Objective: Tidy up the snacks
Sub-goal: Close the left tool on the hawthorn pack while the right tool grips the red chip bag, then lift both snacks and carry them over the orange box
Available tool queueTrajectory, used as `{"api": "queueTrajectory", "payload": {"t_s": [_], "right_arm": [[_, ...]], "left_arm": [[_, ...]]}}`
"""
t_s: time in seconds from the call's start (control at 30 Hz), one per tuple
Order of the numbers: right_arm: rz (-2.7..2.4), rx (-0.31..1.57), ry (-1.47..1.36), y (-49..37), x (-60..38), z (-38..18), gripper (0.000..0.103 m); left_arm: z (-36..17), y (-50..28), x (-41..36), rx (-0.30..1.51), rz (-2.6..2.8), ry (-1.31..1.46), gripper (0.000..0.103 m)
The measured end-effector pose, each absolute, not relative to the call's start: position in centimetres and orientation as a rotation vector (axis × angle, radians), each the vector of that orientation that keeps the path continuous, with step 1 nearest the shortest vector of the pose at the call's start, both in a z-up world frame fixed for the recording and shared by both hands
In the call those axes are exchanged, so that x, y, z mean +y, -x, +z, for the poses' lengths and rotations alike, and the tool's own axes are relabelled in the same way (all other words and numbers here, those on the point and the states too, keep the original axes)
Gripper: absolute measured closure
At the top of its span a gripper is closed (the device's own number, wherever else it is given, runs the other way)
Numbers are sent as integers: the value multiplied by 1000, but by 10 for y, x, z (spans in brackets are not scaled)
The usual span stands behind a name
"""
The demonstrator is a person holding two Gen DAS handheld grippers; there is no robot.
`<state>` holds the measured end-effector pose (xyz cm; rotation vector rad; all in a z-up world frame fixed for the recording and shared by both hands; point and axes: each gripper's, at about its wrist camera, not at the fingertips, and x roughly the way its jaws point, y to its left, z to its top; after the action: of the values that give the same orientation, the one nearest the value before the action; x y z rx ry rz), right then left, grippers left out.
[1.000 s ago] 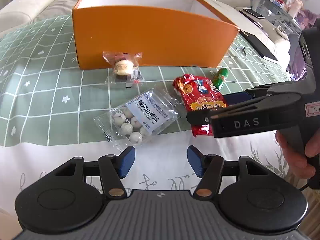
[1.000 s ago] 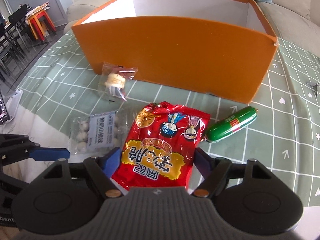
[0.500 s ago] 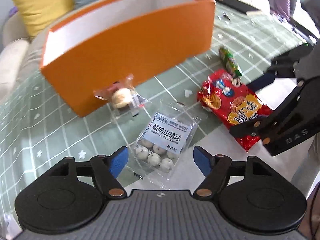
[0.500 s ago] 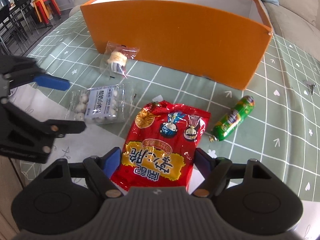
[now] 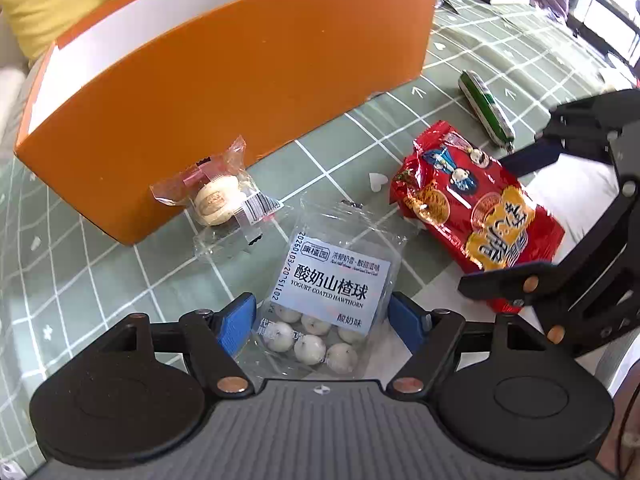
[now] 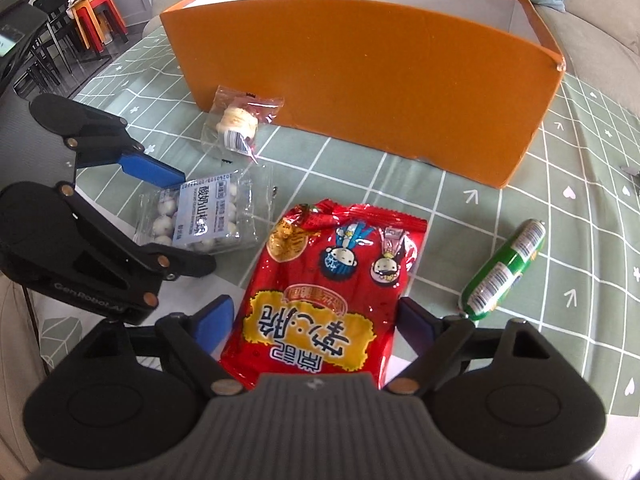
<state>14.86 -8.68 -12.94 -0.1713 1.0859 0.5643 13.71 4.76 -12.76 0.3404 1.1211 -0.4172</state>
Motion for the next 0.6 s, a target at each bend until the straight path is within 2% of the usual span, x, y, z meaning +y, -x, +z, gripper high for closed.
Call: {"api": "queueTrajectory", "payload": {"t_s": [0.3,0.6], "right_arm": [[549,1080,153,-155,-86,-133,17],[530,1070,168,-154,-86,-131,30]], "left_arm": [[-126,-140,51,1187,-297,-214,23],[-126,-133,51,1196,-153,-123,27]]}}
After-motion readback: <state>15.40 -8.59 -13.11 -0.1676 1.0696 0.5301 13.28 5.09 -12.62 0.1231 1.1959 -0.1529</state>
